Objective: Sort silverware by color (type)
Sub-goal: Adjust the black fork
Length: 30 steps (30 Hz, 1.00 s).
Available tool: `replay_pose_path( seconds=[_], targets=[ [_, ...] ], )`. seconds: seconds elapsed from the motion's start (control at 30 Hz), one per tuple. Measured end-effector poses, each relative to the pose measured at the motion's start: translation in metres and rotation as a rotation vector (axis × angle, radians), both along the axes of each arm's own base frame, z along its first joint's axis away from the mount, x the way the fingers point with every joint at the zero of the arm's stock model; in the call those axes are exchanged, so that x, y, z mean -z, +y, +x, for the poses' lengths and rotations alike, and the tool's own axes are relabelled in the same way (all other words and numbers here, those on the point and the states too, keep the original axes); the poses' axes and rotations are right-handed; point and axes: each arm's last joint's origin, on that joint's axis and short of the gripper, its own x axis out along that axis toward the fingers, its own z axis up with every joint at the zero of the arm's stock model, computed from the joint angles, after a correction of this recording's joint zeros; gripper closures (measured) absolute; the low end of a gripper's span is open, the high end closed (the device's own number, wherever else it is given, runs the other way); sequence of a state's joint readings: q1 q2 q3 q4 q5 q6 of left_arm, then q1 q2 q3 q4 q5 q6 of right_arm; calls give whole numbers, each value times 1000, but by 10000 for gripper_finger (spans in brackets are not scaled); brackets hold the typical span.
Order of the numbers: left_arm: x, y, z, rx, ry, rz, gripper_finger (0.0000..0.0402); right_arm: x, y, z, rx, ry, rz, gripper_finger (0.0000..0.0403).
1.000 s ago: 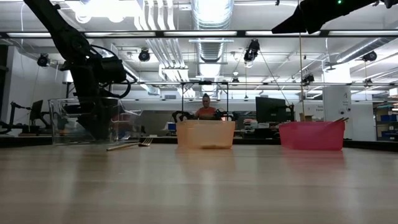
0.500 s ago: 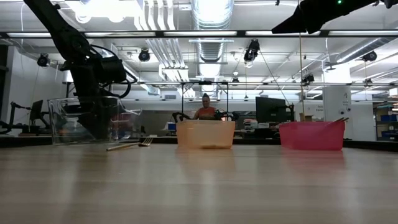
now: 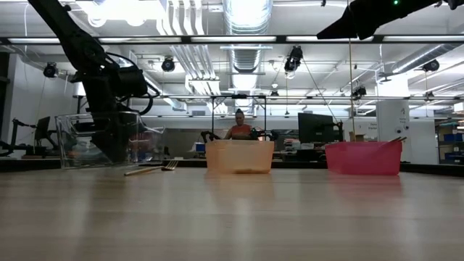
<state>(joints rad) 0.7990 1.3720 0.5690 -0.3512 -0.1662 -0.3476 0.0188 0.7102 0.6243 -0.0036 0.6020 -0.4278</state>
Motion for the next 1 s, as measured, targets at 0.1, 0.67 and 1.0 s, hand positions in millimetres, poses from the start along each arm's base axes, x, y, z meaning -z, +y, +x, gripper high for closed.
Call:
replay_pose_path(
  seconds=[0.1, 0.67, 1.0],
  targets=[
    [0, 0, 0, -3, 0, 0, 326, 0, 0, 0, 0, 0, 0, 337],
    [0, 0, 0, -12, 5, -3, 327, 0, 0, 0, 0, 0, 0, 337],
    [0, 0, 0, -13, 6, -2, 328, 0, 0, 0, 0, 1, -2, 337]
  ],
)
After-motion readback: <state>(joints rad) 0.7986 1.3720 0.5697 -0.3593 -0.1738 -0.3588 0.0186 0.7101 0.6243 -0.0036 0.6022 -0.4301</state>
